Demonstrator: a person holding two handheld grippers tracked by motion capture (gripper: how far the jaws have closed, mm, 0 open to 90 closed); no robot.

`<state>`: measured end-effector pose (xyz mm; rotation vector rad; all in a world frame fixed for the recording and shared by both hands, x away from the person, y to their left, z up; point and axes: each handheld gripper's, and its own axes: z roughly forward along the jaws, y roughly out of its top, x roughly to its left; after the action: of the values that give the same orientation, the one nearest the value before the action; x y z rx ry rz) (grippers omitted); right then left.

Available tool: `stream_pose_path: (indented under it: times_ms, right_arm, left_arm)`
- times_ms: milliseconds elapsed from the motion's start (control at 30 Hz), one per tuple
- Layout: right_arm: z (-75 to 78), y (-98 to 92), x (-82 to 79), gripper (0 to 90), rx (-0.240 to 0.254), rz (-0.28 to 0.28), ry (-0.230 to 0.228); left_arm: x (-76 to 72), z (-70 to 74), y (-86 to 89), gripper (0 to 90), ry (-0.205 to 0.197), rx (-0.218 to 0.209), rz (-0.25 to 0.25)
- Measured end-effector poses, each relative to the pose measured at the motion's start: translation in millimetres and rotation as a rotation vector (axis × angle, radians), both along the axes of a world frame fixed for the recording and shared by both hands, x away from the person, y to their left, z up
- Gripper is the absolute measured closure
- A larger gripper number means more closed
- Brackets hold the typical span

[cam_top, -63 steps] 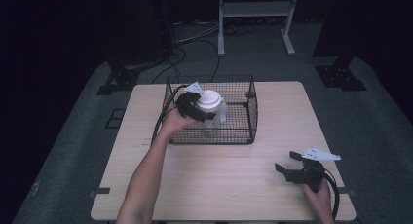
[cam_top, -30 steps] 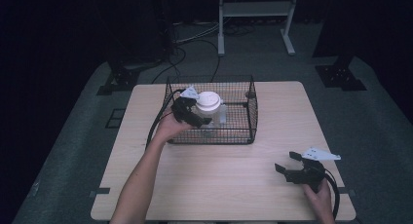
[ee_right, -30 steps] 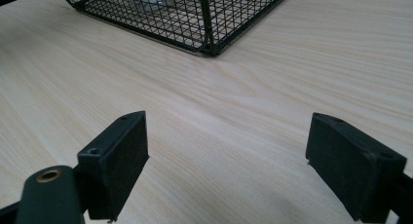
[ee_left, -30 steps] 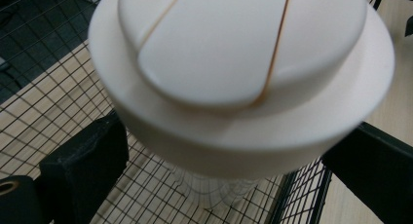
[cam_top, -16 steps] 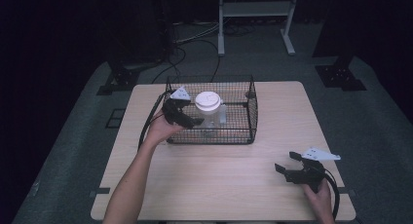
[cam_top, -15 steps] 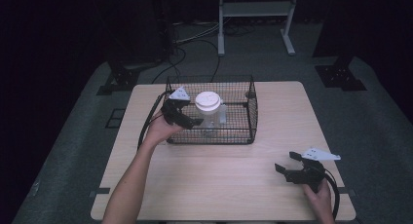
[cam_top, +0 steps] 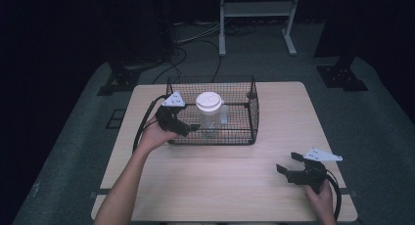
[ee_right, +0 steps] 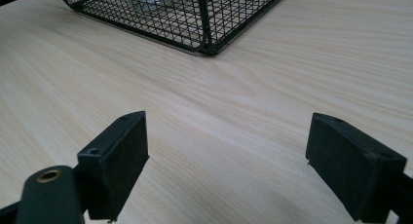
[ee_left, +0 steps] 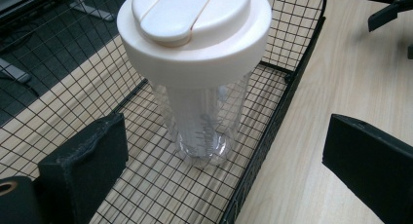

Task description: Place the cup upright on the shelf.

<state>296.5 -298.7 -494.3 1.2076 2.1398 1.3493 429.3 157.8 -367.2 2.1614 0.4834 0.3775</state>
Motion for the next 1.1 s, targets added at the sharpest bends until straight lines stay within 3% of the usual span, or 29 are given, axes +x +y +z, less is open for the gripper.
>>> stream_pose_path:
  times_ms: [367, 1100]
  right_arm:
    - [0.0, 0.8, -0.5, 14.6, -0.002, -0.001, 0.002]
    - [0.0, 1.0, -0.8, 14.6, -0.001, -0.001, 0.004]
  left_arm:
    - [-16.5, -5.3, 7.7, 1.8, -0.009, -0.019, -0.010]
    - [-38.1, -15.0, 4.5, 1.8, -0.005, -0.035, -0.041]
